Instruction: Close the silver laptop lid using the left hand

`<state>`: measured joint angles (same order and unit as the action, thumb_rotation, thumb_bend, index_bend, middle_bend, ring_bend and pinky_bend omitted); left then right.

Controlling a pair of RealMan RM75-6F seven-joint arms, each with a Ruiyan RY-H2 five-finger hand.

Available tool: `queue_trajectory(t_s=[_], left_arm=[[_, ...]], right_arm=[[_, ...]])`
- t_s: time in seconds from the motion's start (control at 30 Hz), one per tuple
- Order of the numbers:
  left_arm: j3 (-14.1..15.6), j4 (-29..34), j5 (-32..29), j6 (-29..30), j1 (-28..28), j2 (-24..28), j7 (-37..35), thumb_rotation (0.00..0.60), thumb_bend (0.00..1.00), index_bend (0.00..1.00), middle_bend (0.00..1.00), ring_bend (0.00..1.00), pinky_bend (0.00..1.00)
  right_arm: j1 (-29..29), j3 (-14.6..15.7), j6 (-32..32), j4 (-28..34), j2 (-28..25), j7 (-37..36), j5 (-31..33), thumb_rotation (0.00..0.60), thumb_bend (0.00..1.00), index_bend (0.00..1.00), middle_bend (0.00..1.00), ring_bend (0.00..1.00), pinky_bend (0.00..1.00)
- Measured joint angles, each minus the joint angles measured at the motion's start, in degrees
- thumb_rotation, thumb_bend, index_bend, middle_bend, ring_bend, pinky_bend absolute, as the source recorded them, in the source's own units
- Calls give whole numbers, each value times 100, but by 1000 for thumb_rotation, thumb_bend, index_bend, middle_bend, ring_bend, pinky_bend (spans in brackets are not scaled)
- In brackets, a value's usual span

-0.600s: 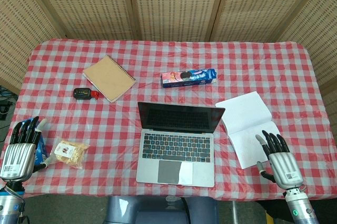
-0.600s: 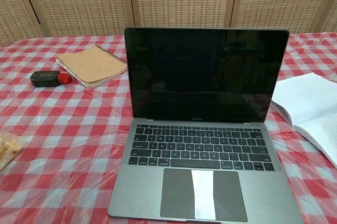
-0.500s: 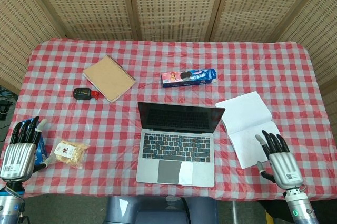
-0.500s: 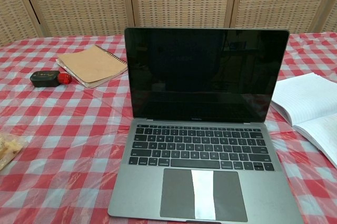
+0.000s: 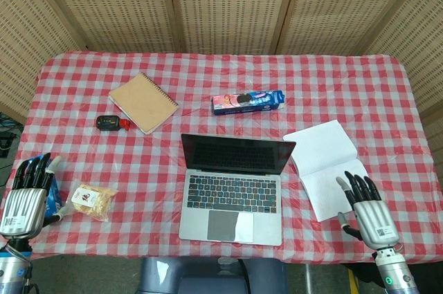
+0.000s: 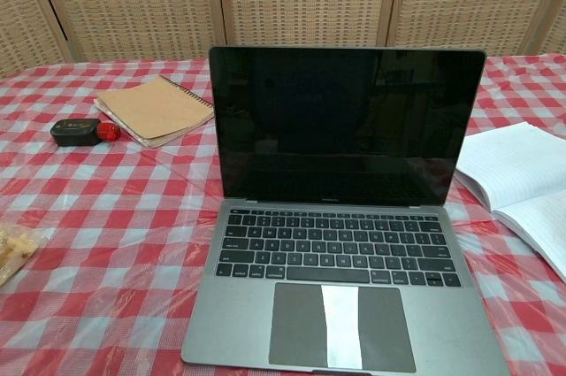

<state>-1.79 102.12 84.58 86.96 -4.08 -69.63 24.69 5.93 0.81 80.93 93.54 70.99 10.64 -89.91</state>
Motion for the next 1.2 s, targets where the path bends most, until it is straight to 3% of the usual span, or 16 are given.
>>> queue_trajectory(t_s=[0.73, 0.97, 1.2], left_arm=[[39, 54, 54, -24, -6, -2, 79, 600, 28, 0, 0, 0, 0], [60, 78, 73, -105, -40, -7, 99, 600, 29, 0, 0, 0, 0], [-7, 229, -21, -415, -235, 61, 89, 600, 28, 0, 0, 0, 0]], right_arm=[[-22, 15, 150, -46, 15, -49, -181, 600, 650, 0, 0, 0, 0], [-10, -14, 184, -116, 20, -125, -214, 600, 727, 0, 0, 0, 0], [-3, -102, 328, -359, 133, -229, -251, 600, 742, 0, 0, 0, 0]])
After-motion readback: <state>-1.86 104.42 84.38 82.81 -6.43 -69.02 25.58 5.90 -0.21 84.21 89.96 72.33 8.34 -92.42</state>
